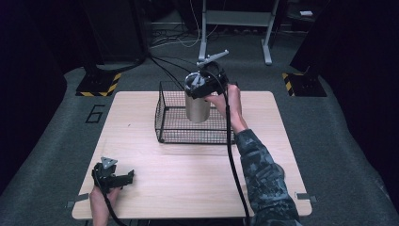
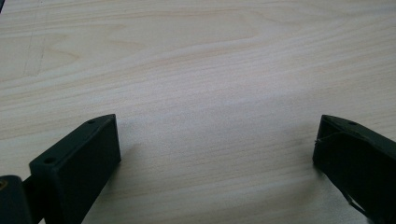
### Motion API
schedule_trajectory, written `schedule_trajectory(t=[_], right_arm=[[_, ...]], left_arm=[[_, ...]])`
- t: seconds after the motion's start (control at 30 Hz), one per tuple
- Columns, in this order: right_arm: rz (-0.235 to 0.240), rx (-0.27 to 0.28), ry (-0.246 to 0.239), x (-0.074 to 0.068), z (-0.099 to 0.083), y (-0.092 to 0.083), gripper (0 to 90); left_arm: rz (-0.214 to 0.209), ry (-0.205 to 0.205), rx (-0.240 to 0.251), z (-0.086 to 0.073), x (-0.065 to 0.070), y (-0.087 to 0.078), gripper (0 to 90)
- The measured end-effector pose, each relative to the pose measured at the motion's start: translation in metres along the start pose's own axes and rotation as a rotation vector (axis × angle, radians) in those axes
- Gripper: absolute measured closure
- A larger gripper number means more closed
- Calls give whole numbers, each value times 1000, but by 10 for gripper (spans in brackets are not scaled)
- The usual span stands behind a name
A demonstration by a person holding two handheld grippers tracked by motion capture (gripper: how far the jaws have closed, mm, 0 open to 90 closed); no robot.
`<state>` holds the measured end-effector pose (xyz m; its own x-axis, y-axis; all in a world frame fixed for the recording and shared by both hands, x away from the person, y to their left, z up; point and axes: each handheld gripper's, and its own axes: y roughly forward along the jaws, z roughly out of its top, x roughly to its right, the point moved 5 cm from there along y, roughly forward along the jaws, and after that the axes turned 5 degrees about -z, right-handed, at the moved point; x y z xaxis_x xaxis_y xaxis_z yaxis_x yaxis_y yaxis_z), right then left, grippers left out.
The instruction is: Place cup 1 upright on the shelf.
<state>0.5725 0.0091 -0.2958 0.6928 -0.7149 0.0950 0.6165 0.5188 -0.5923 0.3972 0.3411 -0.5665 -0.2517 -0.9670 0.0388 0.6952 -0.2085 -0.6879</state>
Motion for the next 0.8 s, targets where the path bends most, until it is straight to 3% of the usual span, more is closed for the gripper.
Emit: schedule_trajectory(t=[0.4,0.8], right_arm=[[-26,15,39,10,-3,19,36],[-37,25,83,8,-7,37,36]], left_arm=[[-1,-5,1,0,1,0,7],[2,-1,1,0,1,0,8]])
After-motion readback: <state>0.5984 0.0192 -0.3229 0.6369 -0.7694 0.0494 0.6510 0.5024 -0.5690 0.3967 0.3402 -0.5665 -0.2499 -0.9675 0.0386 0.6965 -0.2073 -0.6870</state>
